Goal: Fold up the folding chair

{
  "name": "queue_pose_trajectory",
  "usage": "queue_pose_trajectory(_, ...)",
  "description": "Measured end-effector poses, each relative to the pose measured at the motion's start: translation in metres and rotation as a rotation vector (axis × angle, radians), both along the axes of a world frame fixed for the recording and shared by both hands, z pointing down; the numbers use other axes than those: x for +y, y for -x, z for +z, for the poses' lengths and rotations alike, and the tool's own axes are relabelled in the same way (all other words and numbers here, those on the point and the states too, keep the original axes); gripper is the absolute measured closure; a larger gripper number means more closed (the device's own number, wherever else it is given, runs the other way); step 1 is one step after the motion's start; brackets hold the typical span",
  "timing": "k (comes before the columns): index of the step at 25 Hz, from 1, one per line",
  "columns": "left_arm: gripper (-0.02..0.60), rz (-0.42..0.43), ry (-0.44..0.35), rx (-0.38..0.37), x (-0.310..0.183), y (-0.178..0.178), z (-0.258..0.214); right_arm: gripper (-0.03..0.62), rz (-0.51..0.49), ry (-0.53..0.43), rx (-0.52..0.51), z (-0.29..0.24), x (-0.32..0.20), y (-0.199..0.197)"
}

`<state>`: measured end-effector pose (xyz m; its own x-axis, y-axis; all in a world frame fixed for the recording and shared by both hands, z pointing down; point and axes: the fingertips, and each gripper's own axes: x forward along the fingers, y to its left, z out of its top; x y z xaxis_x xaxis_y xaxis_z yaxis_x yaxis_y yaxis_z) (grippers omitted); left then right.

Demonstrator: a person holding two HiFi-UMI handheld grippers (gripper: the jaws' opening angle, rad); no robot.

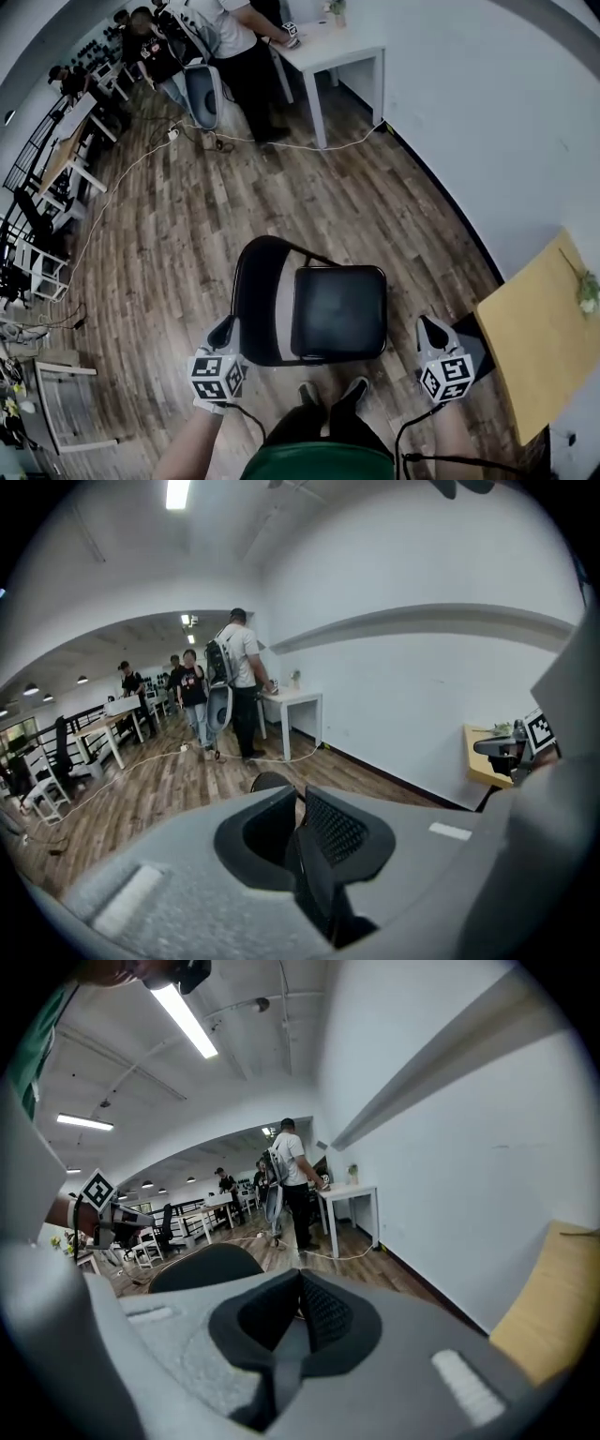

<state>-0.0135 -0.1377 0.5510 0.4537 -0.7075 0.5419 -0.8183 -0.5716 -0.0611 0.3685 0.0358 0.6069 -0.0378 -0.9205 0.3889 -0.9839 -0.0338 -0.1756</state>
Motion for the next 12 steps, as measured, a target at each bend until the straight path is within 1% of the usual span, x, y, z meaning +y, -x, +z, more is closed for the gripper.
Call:
queue_pose_trajectory(2,0.532,-0.012,0.062,-0.034,-0.012,0.009,0.019,0.591,-0.009,0.037,-0.023,0.023,-0.01,-0.004)
queue_pose_trajectory(3,0.515,-0.01,0.097,-0.05,-0.016,0.013,0.029,0.591,-0.011,0.056,-0.031,0.034,-0.015,-0.005)
queue_pose_trajectory(5,0.443,0.003,0.163,-0.084,-0.023,0.021,0.048,0.591,-0.007,0.089,-0.039,0.052,-0.021,-0.003)
queue_pose_trajectory(6,0.422,0.008,0.188,-0.104,-0.026,0.025,0.057,0.591,-0.001,0.102,-0.04,0.06,-0.023,-0.001)
queue_pose_trajectory(9,0.356,0.009,0.238,-0.163,-0.038,0.038,0.079,0.591,0.013,0.13,-0.062,0.079,-0.032,0.005)
queue_pose_trajectory(12,0.328,0.015,0.287,-0.182,-0.053,0.046,0.099,0.591,0.039,0.195,-0.119,0.109,-0.042,0.009)
